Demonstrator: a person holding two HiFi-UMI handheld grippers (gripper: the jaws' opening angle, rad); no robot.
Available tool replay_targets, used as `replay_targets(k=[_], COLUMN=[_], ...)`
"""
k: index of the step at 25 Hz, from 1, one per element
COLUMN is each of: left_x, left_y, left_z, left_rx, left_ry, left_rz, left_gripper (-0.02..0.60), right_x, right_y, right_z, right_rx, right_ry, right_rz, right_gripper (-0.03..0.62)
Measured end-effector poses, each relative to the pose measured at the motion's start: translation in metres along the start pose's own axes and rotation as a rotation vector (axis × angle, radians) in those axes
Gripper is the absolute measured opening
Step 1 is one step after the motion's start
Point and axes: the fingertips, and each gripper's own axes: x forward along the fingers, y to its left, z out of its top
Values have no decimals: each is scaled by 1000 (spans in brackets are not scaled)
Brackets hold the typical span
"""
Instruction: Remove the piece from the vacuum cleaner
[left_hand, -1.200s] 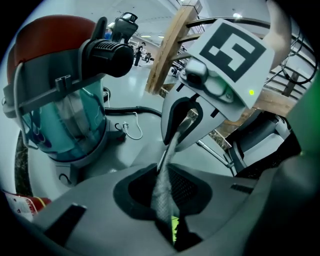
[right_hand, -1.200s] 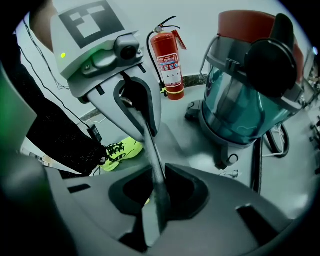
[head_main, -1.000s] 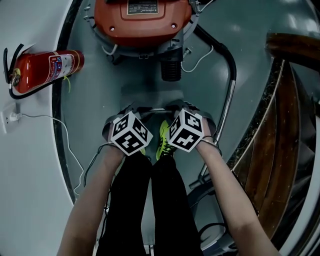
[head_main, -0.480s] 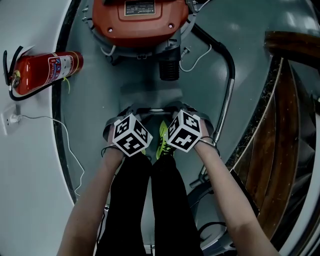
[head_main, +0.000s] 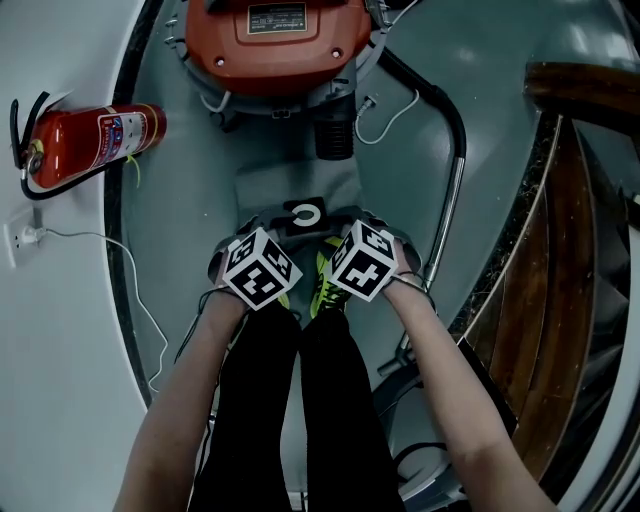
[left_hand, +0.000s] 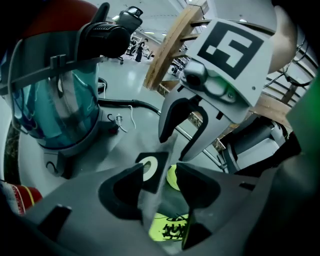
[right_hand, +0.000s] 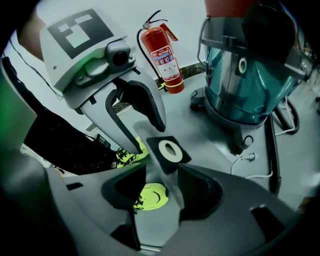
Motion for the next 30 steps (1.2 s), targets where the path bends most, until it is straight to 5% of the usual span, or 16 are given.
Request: replay_targets(k=[6, 14, 22, 30], left_x=[-4, -34, -81, -140], left_y=[-3, 0, -6, -39], left_z=[-14, -17, -2, 13], left_rx=[-34, -180, -165, -245], left_ry=[10, -53, -68, -152], left_rz=[6, 40, 80, 39], left_gripper=[204, 201, 11, 10], right_x=[0, -31, -75, -131], right_y=[5, 0, 7, 51], right_z=[-22, -12, 14, 28], right_rx=[41, 246, 356, 395], right_ry=[20, -117, -227, -278], right_rz=[5, -40, -96, -90], right_gripper=[195, 122, 31, 14])
